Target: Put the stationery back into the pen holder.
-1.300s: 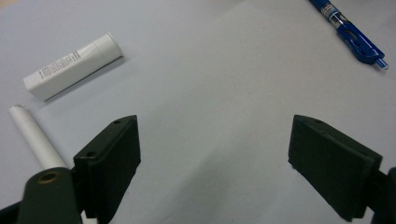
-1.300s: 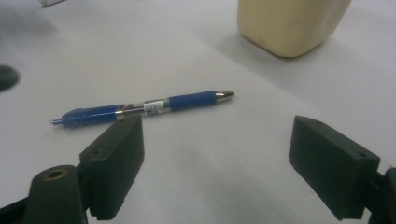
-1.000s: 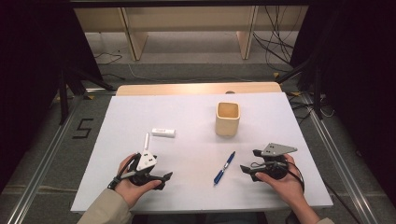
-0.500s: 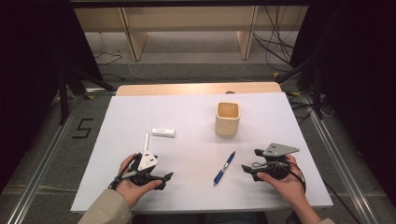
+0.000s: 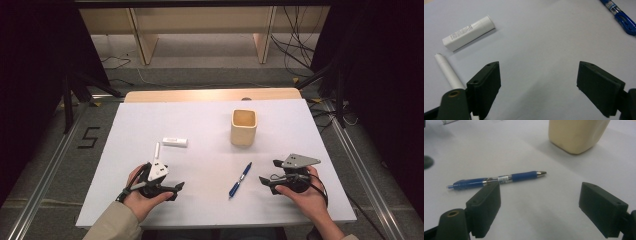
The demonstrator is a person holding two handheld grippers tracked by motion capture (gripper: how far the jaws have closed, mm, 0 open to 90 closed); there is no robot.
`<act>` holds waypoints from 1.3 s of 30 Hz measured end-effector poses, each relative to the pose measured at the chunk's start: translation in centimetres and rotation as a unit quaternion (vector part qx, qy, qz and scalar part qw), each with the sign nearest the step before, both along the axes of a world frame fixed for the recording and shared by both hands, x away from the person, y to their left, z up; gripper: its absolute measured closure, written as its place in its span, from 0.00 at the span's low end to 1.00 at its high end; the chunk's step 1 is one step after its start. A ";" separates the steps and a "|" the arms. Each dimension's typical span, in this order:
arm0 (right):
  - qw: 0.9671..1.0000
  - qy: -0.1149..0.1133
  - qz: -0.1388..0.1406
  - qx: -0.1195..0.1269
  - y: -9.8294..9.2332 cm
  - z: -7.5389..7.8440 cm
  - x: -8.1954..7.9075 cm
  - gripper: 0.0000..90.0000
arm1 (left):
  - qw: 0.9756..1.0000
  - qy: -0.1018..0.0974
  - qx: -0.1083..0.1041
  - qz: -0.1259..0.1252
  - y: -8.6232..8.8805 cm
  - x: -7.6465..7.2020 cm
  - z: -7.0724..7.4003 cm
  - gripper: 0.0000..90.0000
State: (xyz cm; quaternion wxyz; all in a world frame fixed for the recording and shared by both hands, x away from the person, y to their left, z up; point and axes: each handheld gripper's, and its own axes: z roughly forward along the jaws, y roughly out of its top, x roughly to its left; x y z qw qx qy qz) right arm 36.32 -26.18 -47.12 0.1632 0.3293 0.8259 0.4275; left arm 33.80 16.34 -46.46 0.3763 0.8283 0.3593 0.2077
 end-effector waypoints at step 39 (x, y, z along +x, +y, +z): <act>1.000 -0.004 0.007 -0.005 0.4 0.0 0.0 0.21 | 0.951 0.135 0.034 0.278 1.7 6.9 0.9 0.56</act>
